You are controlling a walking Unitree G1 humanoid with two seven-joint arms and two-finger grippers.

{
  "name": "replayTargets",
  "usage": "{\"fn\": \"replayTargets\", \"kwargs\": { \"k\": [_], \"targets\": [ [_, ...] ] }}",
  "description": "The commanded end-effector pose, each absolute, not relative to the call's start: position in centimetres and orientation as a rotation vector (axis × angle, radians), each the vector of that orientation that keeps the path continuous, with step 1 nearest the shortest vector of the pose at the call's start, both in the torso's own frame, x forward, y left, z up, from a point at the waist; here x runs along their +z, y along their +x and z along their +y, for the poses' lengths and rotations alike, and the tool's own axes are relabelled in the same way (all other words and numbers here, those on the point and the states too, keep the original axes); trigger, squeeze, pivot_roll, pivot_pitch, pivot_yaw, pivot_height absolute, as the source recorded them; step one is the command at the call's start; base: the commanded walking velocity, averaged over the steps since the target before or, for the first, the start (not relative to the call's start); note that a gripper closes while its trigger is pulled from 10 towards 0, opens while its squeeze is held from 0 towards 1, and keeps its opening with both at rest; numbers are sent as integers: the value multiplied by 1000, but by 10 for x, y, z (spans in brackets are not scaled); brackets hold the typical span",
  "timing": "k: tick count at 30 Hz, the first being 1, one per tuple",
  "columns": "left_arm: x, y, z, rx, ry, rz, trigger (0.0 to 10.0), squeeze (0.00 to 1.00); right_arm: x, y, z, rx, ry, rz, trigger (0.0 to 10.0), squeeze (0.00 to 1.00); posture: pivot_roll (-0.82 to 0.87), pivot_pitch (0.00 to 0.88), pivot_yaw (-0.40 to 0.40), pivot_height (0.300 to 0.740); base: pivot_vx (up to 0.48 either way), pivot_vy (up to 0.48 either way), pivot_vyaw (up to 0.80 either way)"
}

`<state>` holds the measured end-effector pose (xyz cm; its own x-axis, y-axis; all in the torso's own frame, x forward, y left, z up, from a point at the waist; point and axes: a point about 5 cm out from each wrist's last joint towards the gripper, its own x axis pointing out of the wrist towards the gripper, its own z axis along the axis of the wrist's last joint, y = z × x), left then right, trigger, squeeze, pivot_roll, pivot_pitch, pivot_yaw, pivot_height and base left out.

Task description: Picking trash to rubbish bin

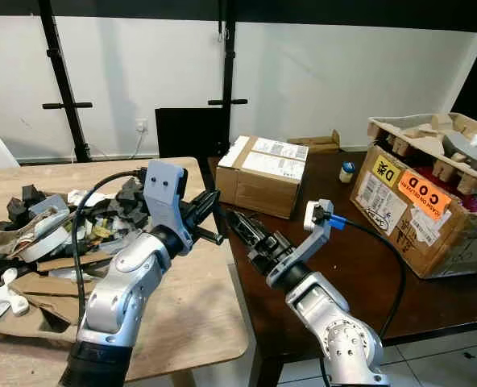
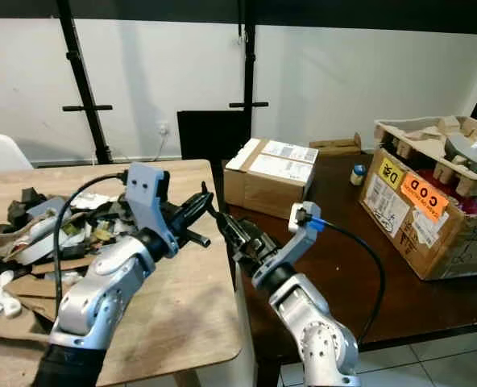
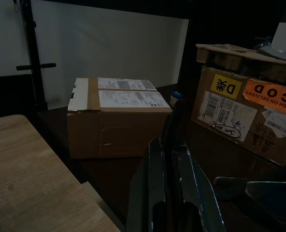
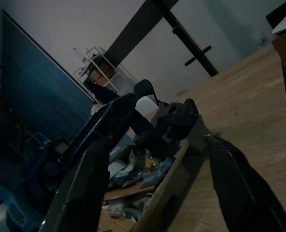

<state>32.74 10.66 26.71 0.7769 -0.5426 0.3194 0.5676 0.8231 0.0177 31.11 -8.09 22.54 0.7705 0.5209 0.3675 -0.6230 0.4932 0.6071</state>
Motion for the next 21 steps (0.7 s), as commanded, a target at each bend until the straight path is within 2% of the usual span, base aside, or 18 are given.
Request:
{"fn": "replayTargets", "kwargs": {
  "k": [1, 21],
  "targets": [
    [268, 325, 108, -604, -80, -325, 0, 0, 227, 312, -77, 703, 825, -144, 0, 0, -64, 119, -10, 740, 0, 0, 0],
    [270, 329, 112, -570, -78, -331, 0, 0, 228, 314, -80, 691, 837, -152, 0, 0, -65, 119, -10, 740, 0, 0, 0]
  ]
}}
